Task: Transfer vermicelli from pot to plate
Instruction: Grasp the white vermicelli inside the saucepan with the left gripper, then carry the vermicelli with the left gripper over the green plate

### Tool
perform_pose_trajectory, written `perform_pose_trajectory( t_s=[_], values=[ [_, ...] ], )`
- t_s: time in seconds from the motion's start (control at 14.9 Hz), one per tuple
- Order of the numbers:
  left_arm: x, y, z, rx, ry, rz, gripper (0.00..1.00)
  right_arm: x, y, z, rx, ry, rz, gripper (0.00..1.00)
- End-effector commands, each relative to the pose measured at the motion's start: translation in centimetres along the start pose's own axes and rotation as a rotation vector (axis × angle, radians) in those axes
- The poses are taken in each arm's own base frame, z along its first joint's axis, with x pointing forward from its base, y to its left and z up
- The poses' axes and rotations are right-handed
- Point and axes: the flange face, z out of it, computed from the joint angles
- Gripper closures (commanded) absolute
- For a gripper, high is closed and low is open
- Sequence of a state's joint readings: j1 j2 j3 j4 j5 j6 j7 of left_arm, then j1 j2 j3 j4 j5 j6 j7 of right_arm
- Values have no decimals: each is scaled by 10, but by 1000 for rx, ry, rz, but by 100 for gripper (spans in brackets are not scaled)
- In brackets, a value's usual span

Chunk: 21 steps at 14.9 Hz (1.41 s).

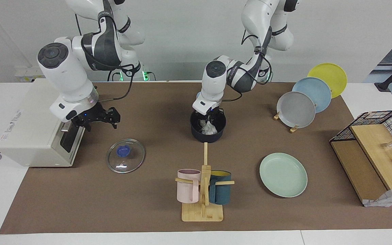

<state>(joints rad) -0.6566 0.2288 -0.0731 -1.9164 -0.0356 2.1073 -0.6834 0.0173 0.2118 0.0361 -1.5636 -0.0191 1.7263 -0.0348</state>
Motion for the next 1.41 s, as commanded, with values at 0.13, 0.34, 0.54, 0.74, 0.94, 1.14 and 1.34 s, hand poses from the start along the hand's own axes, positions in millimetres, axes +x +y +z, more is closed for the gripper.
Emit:
perform_pose_trajectory(
  t_s=[0.13, 0.34, 0.54, 0.74, 0.94, 1.14, 1.34],
  values=[
    [10, -31, -103, 22, -29, 18, 100, -19, 18, -34, -8, 5, 15, 0],
    [36, -69, -161, 2, -43, 1, 100, -34, 29, -55, -9, 11, 36, 0],
    [77, -144, -200, -58, -39, -29, 100, -37, 29, -57, -9, 6, 36, 0],
    [108, -205, -205, -92, -6, -36, 100, -38, 28, -59, -6, 13, 34, 0],
    [136, -259, -192, -106, 35, 13, 100, -47, 28, -71, -4, 19, 40, 0],
    [161, -278, -142, -104, 84, 37, 100, -55, 46, -71, 8, 18, 70, 0],
    [183, -293, -97, -101, 117, 61, 100, -53, 38, -74, 15, 29, 57, 0]
  ],
)
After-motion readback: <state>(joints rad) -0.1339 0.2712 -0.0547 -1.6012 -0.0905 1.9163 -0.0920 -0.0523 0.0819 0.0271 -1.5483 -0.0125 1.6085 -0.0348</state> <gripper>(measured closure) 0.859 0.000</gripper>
